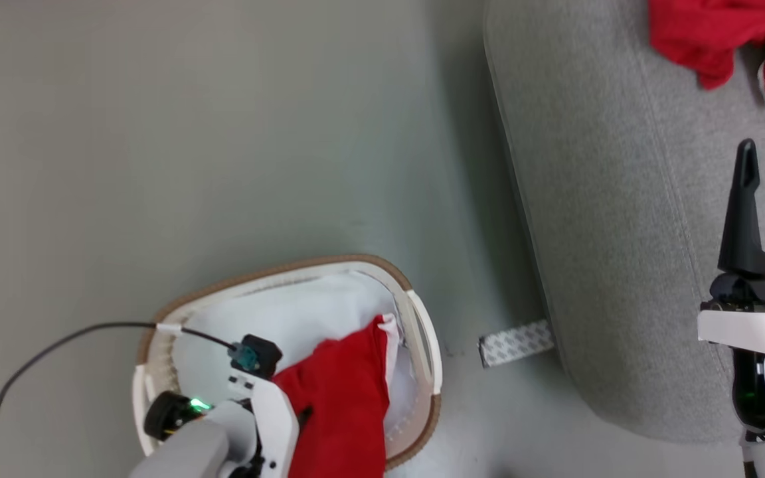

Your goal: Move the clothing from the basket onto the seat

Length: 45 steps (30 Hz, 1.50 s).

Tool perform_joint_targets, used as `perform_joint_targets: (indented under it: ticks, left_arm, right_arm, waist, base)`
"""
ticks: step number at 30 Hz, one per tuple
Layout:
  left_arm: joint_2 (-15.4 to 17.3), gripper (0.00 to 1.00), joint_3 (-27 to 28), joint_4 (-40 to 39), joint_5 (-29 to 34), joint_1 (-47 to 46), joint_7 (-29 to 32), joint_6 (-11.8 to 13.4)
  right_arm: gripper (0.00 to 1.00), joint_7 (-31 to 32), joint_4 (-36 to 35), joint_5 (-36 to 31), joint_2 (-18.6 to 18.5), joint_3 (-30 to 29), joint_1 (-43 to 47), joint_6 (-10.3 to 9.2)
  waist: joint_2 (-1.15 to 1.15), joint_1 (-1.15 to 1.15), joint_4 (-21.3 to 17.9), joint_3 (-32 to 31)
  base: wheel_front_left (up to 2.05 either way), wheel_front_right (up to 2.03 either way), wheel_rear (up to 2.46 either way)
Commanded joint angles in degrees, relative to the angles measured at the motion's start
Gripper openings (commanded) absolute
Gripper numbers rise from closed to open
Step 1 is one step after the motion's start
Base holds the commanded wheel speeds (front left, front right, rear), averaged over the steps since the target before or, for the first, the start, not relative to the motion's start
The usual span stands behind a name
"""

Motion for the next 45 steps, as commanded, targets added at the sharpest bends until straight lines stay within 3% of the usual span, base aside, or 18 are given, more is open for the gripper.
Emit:
perform_joint_targets:
  ticks: [1,15,23,24,26,27,36,45]
  left_arm:
    - [0.7,1.00,-0.8,0.7,-1.7,-0.9,1.4,0.1]
    - [5.0,1.00,-12.0,-3.7,-16.6,-6.4,14.9,0.1]
    - [5.6,1.00,-17.0,-4.8,-21.2,-7.1,16.4,0.1]
    - [5.7,0.64,-17.6,-4.9,-21.7,-7.1,16.5,0.1]
    - [6.2,0.08,-19.3,-5.1,-21.9,-7.6,16.1,0.1]
    - [6.4,0.00,-19.8,-5.2,-22.3,-7.8,15.7,0.1]
    - [6.8,0.00,-23.0,-5.5,-24.6,-9.1,12.7,0.1]
    - [4.2,0.00,-24.2,-4.1,-26.7,-8.7,6.9,0.1]
  right_arm:
    - [1.00,0.0,-0.4,-0.5,0.3,0.2,-1.1,-0.13]
    - [1.00,0.0,-0.1,1.7,1.3,3.1,-4.3,-0.13]
    - [1.00,0.0,0.5,3.8,1.3,2.9,-4.0,-0.13]
    - [1.00,0.0,0.6,3.9,1.3,2.8,-3.8,-0.13]
    - [1.00,0.0,0.8,4.1,1.3,2.8,-3.8,-0.13]
    - [1.00,0.0,0.9,4.2,1.3,2.8,-3.9,-0.13]
    - [1.00,0.0,1.1,3.8,1.3,2.6,-3.8,-0.13]
    - [1.00,0.0,1.3,1.7,1.2,1.5,-2.8,-0.13]
  waist:
    - [0.00,-0.01,-1.3,2.5]
    - [0.00,-0.01,-4.3,10.4]
    - [0.00,-0.01,-4.7,11.7]
    - [0.00,-0.01,-4.7,11.7]
    - [0.00,-0.01,-4.8,11.6]
    - [0.00,-0.01,-4.8,11.6]
    - [0.00,-0.01,-4.7,10.1]
    - [0.00,-0.01,-2.4,4.3]
  base:
    - [0.00,0.00,0.00]
    - [0.00,0.00,0.00]
    - [0.00,0.00,0.00]
    - [0.00,0.00,0.00]
    - [0.00,0.00,0.00]
    - [0.00,0.00,0.00]
    - [0.00,0.00,0.00]
    - [0.00,0.00,0.00]
